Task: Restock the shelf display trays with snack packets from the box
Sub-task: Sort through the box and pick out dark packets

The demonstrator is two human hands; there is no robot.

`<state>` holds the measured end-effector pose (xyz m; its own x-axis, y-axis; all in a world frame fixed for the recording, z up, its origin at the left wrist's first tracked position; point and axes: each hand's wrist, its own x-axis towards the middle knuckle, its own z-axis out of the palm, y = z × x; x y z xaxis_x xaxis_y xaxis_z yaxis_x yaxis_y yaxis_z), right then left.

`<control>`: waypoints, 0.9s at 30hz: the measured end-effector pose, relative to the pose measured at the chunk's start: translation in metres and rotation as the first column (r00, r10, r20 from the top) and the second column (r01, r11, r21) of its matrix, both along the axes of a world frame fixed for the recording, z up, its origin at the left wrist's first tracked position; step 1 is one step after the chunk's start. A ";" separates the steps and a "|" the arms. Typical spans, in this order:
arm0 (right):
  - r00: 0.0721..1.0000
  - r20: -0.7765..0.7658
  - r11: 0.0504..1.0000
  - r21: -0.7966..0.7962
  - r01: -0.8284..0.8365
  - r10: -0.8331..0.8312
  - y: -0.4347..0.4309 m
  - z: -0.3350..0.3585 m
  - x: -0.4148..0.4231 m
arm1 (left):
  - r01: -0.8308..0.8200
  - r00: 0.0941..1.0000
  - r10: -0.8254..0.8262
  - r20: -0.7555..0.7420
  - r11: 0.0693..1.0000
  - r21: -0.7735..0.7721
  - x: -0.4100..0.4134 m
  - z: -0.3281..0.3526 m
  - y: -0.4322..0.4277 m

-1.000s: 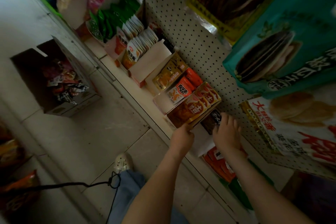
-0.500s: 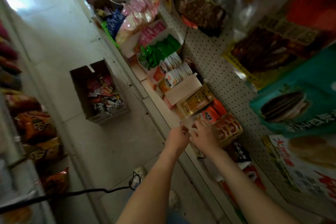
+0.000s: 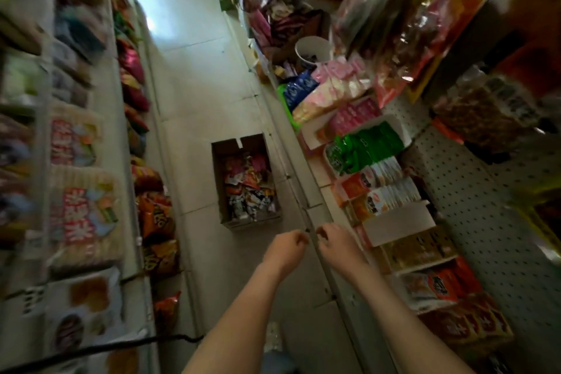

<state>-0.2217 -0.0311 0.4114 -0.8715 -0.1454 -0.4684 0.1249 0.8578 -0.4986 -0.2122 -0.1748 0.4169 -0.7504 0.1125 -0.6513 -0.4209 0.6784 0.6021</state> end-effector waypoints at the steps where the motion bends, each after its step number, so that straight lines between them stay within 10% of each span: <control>1: 1.000 0.028 1.000 0.008 0.004 -0.004 -0.006 -0.001 -0.007 | -0.008 1.000 0.008 0.001 1.000 -0.005 -0.003 -0.002 -0.010; 20: 0.863 0.496 0.935 -0.252 0.249 -0.096 -0.183 -0.386 -0.230 | -0.581 0.813 0.581 -0.030 0.808 -0.095 -0.182 -0.373 -0.201; 27: 0.860 0.325 0.867 0.180 -0.465 0.394 -0.225 -0.548 -0.268 | -0.396 0.907 0.410 0.097 0.909 -0.131 -0.221 -0.514 -0.212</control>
<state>-0.4896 -0.2562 -0.1370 -0.5831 -0.3256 -0.7443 -0.1863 0.9454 -0.2675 -0.4336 -0.3866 -0.0968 -0.6332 -0.2576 -0.7299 -0.7360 0.4925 0.4646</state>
